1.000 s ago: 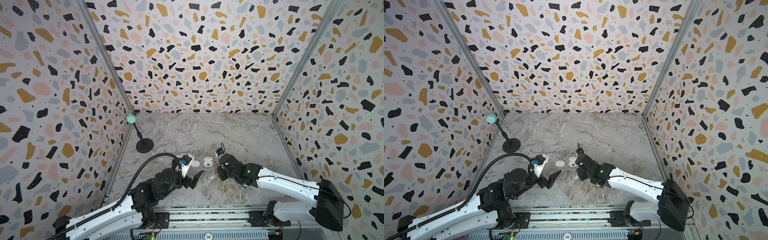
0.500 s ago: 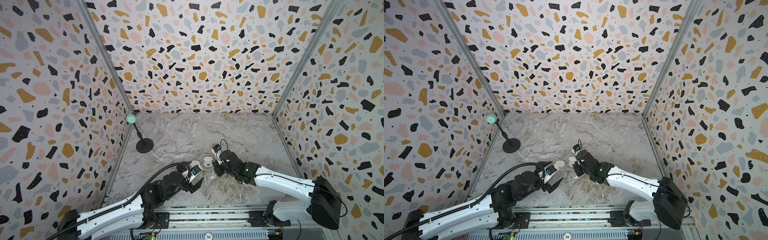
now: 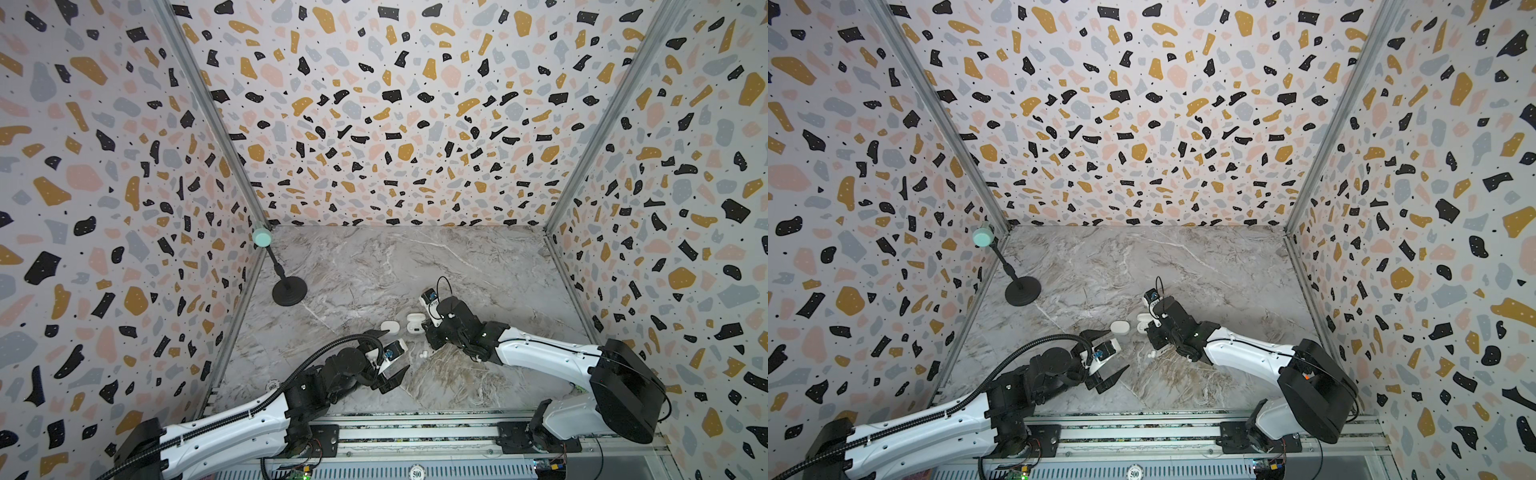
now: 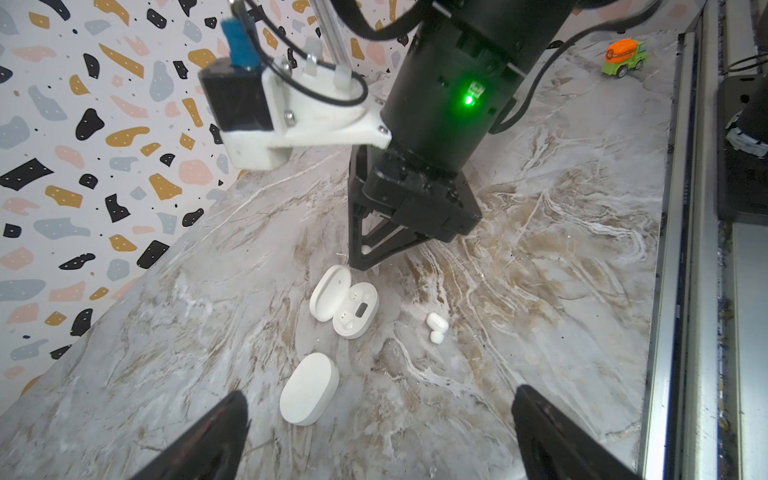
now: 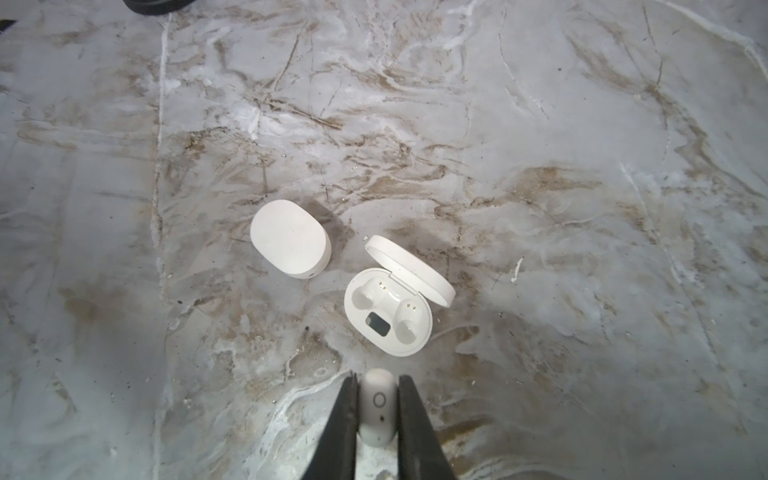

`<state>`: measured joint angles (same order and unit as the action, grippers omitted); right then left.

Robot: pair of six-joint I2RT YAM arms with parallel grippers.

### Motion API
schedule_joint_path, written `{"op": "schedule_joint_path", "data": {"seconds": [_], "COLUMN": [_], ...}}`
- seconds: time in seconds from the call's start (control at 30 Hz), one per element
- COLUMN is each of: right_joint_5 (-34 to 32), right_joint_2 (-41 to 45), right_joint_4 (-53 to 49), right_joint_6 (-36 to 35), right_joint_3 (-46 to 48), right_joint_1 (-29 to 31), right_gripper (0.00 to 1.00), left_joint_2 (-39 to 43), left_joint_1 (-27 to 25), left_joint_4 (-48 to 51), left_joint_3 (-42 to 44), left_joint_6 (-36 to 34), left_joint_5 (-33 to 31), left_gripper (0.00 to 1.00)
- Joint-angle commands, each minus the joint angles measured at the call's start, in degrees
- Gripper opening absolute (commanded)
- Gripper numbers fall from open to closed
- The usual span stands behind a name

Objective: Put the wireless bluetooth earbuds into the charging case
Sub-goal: 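Lower the held earbud into the open case's slot with the right gripper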

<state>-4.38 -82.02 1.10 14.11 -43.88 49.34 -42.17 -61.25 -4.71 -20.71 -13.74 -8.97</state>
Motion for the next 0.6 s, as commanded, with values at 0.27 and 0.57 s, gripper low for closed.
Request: {"op": "schedule_joint_path", "data": {"seconds": [0.27, 0.57], "right_joint_5": [1.28, 0.79], "right_joint_2": [-3.32, -6.37], "right_joint_4": [1.61, 2.72], "right_joint_6": [-2.88, -3.91], "right_joint_3": [-2.79, -3.84], "right_joint_1": [-0.91, -1.09], "right_gripper": [0.16, 0.16], "left_joint_2": [1.06, 1.18], "left_joint_1": [-0.27, -0.27], "left_joint_4": [-2.49, -2.97], "left_joint_3": [0.64, 0.76], "left_joint_6": [-0.68, -0.71], "left_joint_5": [3.44, 3.44], "left_gripper": [1.00, 1.00]}}
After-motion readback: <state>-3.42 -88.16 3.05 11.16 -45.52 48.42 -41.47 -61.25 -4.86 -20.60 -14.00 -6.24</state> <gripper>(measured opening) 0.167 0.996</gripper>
